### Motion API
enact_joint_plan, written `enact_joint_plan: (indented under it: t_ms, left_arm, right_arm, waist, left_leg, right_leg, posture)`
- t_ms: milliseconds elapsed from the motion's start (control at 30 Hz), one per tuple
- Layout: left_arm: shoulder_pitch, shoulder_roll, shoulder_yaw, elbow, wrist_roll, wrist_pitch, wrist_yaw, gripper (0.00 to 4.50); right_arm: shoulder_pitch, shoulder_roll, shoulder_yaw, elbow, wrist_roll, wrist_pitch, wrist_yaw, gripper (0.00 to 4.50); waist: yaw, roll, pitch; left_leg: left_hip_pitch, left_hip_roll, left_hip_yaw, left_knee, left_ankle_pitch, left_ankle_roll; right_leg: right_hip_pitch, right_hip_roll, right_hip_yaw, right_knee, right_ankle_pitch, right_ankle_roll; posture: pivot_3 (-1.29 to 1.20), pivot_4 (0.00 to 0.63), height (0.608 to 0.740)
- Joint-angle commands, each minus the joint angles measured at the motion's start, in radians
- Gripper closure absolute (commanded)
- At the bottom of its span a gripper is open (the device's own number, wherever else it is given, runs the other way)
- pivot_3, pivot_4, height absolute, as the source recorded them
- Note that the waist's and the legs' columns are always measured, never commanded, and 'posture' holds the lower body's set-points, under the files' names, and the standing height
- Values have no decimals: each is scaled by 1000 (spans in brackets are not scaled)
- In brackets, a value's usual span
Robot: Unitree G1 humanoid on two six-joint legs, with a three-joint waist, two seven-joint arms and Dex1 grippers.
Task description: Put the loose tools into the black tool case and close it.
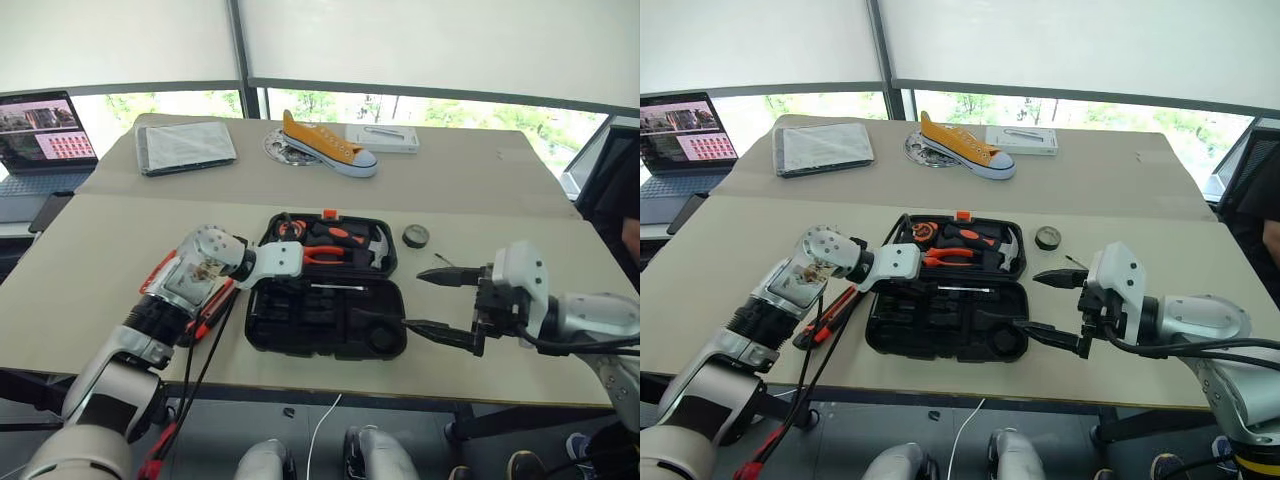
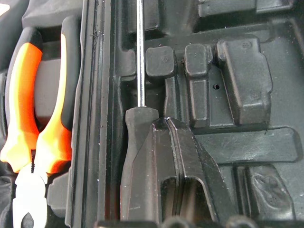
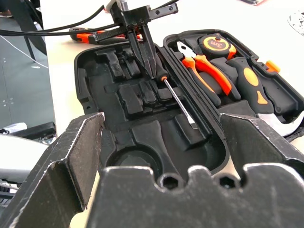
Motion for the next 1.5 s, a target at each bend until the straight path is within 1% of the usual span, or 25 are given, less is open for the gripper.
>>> enact_joint_plan:
  t_ms: [33, 100, 267, 367, 433, 533, 800, 933, 1067, 1167, 1300, 1333, 1367, 1500]
  left_arm:
    - [-10, 7, 3, 31, 24, 30, 3, 4478]
    - [-13, 10, 21, 22, -3, 57, -16, 4478]
    - [-60, 26, 126, -68, -157, 274, -98, 4478]
    - [-77, 36, 150, -95, -186, 339, -101, 4478]
    - [-79, 35, 145, -96, -178, 338, -87, 4478]
    - [-65, 30, 115, -87, -145, 288, -70, 4478]
    - [-8, -8, 9, -8, -23, 93, -18, 4478]
    - [-4, -24, -12, 51, 28, 28, 19, 4478]
    - [-10, -29, -7, 87, 41, -6, 24, 4478]
    - [-13, -19, 10, 93, 26, -5, 10, 4478]
    - [-11, 6, 136, -25, -162, 195, -79, 4478]
    - [-8, 16, 169, -56, -209, 232, -97, 3982]
    - [-1, 31, 203, -95, -257, 275, -114, 3842]
    - [29, 82, 327, -249, -426, 439, -128, 2385]
  right_arm:
    - [10, 1, -48, -26, 19, -3, -9, 0]
    - [16, 2, -50, -30, 19, -4, -10, 0]
    - [-2, 9, -49, -28, 33, 7, -21, 0]
    - [-9, 8, -45, -24, 32, 6, -21, 0]
    - [-12, 10, -44, -22, 35, 7, -22, 0]
    - [-14, 12, -39, -21, 32, 5, -23, 0]
    - [-18, 10, -41, -21, 33, 6, -24, 0]
    - [-13, 9, -49, -27, 40, 13, -28, 0]
    - [-6, 7, -60, -34, 55, 22, -36, 0]
    - [9, 5, -69, -37, 57, 22, -41, 0]
    - [49, -4, -111, -28, 40, 28, -59, 0]
    - [63, -7, -124, -25, 33, 27, -63, 0]
    - [78, -12, -143, -20, 29, 29, -65, 0]
    - [149, -43, -232, 37, -2, 30, -57, 0]
  waist:
    - [-1, 0, 0]
    - [-2, 0, 0]
    - [-8, 0, 0]
    - [-7, 0, 0]
    - [-6, 0, 0]
    - [-6, 0, 0]
    - [-5, 0, 0]
    - [-2, 0, 0]
    - [2, 0, 0]
    - [2, 1, 0]
    - [-3, 0, 0]
    - [-6, 0, 0]
    - [-7, 0, 0]
    - [-6, 0, 0]
  left_leg:
    - [0, 0, 0, 1, 0, 0]
    - [0, 0, 0, 1, 0, 0]
    - [0, 1, 0, 1, 0, 0]
    - [-1, 1, -1, 1, 0, 0]
    - [-1, 0, -1, 1, 0, 0]
    - [-1, -1, -1, 1, 0, 0]
    - [-1, -1, -1, 1, 0, 0]
    - [0, -1, -1, 1, 0, 0]
    - [0, -1, -1, 2, -1, 2]
    - [0, -1, -2, 5, -2, 3]
    - [-1, 0, -2, 5, -2, 4]
    - [-1, 0, -2, 5, -2, 4]
    - [-2, 0, -2, 5, -2, 4]
    - [-2, 0, -2, 4, -2, 4]
  right_leg:
    - [0, 0, 0, 0, 0, 0]
    - [0, 0, 0, 0, 0, 1]
    - [-2, 1, 0, 0, 0, 0]
    - [-3, 1, 0, 0, 0, 0]
    - [-2, 1, 0, 0, 0, 1]
    - [-2, 1, 0, -1, 0, 1]
    - [-2, 1, 0, -1, 0, 1]
    - [-1, 0, 0, -1, 0, 1]
    - [1, 0, 0, -1, 0, 2]
    - [1, 0, 0, 0, 0, 2]
    - [0, 0, 0, 0, 0, 3]
    - [-1, 0, 0, 0, 0, 3]
    - [-2, 0, 0, 0, 0, 3]
    - [-2, 0, 0, 0, 0, 2]
  posture:
    - [0, 150, 733]
    - [0, 150, 733]
    - [0, 150, 733]
    - [0, 150, 733]
    - [0, 150, 733]
    - [0, 150, 733]
    - [0, 150, 733]
    - [0, 150, 733]
    - [0, 150, 733]
    - [0, 150, 733]
    - [0, 150, 733]
    - [0, 150, 733]
    - [0, 150, 733]
    - [0, 150, 733]
